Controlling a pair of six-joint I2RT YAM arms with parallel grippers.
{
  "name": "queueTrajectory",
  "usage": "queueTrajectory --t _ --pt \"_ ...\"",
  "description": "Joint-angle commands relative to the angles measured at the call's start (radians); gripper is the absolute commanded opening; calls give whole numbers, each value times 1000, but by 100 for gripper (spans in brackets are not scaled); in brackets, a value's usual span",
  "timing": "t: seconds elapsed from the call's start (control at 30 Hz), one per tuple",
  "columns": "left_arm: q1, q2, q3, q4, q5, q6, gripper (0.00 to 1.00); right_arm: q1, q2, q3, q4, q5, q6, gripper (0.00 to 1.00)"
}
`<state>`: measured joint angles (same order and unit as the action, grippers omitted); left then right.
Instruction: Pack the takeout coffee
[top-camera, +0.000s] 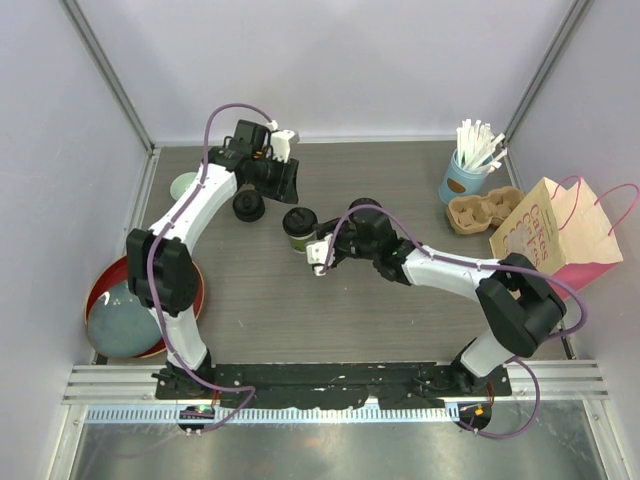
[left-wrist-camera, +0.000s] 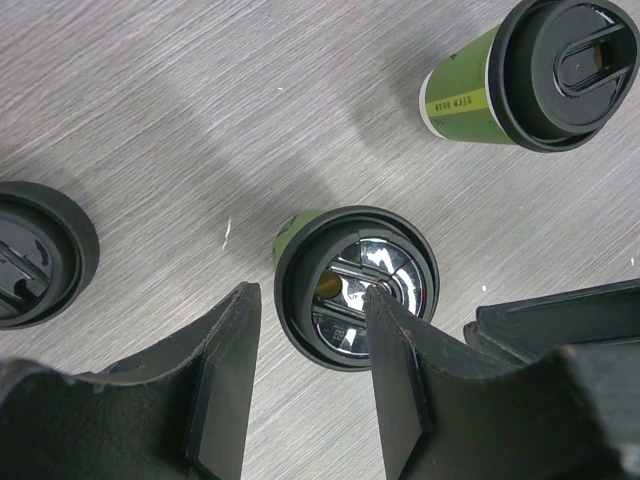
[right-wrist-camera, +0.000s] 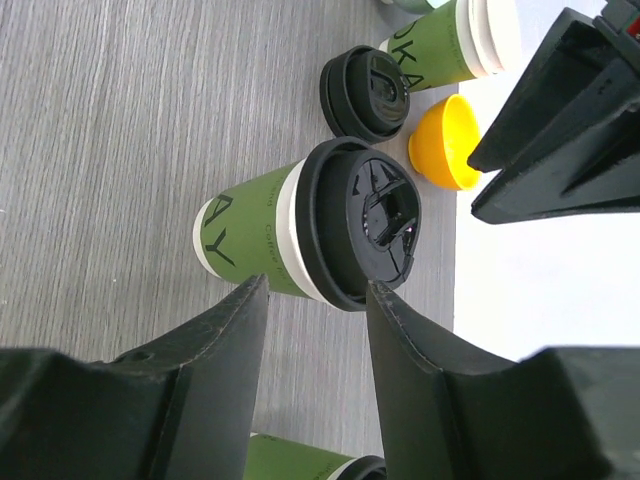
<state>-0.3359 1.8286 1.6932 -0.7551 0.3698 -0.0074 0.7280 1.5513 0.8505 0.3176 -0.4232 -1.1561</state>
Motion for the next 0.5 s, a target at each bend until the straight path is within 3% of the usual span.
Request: queueTrajectory --t 0.0,0.2,0.47 --pt "-3 26 51 -13 52 -26 50 10 15 15 54 12 -80 48" --pt "-8 43 40 -15 58 -22 50 14 65 44 43 11 -86 43" --pt "-12 34 25 -15 64 -9 49 19 73 50 63 4 -82 43"
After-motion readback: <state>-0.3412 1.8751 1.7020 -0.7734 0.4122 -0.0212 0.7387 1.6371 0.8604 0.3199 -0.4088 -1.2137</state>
